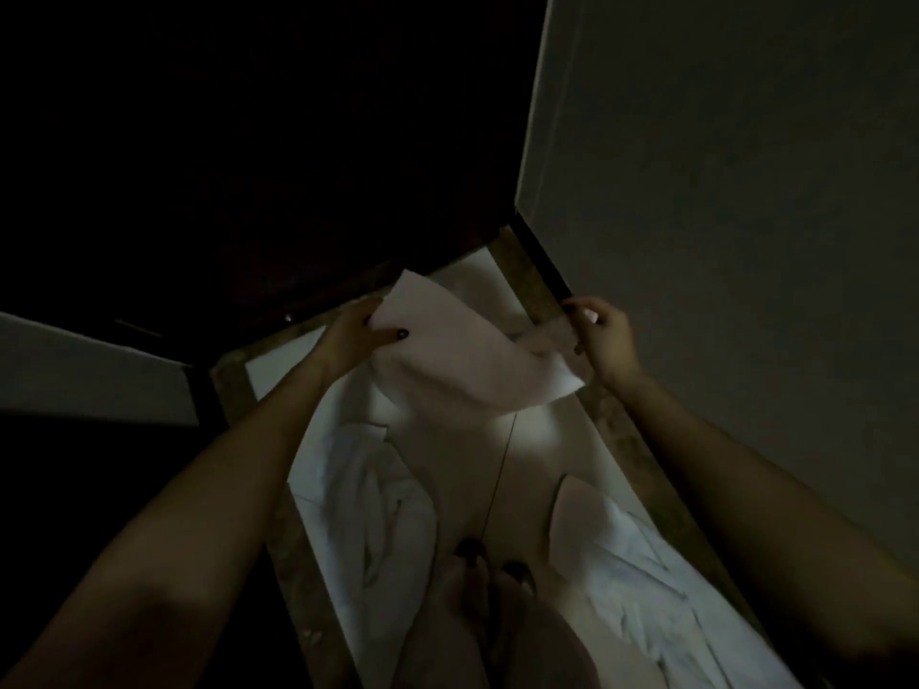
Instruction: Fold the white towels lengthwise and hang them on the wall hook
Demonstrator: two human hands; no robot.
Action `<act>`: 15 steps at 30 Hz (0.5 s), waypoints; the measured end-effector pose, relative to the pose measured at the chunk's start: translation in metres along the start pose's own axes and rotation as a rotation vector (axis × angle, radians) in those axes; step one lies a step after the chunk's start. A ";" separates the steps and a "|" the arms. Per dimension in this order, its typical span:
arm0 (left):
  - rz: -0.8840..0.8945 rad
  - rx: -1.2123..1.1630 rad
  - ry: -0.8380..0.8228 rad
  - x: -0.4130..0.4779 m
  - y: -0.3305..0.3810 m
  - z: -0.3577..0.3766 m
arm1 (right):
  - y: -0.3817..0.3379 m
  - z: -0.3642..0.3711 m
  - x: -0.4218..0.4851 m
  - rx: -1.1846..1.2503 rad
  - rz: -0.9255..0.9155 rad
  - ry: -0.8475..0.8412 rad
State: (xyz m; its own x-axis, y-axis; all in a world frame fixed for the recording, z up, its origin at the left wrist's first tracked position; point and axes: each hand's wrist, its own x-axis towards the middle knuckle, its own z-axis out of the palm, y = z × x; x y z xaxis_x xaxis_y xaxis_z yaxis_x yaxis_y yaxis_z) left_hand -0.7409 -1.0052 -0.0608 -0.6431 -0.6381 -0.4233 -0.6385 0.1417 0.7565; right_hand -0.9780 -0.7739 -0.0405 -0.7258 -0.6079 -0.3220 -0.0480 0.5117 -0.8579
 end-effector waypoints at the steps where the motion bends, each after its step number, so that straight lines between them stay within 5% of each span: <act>1: 0.013 -0.062 0.048 -0.013 0.023 -0.028 | -0.035 -0.013 -0.004 0.061 0.042 0.011; 9: 0.049 -0.117 0.324 -0.109 0.139 -0.184 | -0.223 -0.073 -0.041 0.441 0.155 0.000; 15: 0.028 -0.142 0.570 -0.171 0.180 -0.260 | -0.305 -0.062 -0.057 0.159 0.014 -0.043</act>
State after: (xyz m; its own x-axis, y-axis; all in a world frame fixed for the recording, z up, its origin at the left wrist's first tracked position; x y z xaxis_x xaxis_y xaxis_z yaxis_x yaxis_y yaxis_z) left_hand -0.6363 -1.0673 0.2769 -0.3051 -0.9474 -0.0966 -0.5360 0.0870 0.8397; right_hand -0.9646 -0.8582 0.2645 -0.6957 -0.6285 -0.3479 0.0737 0.4193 -0.9049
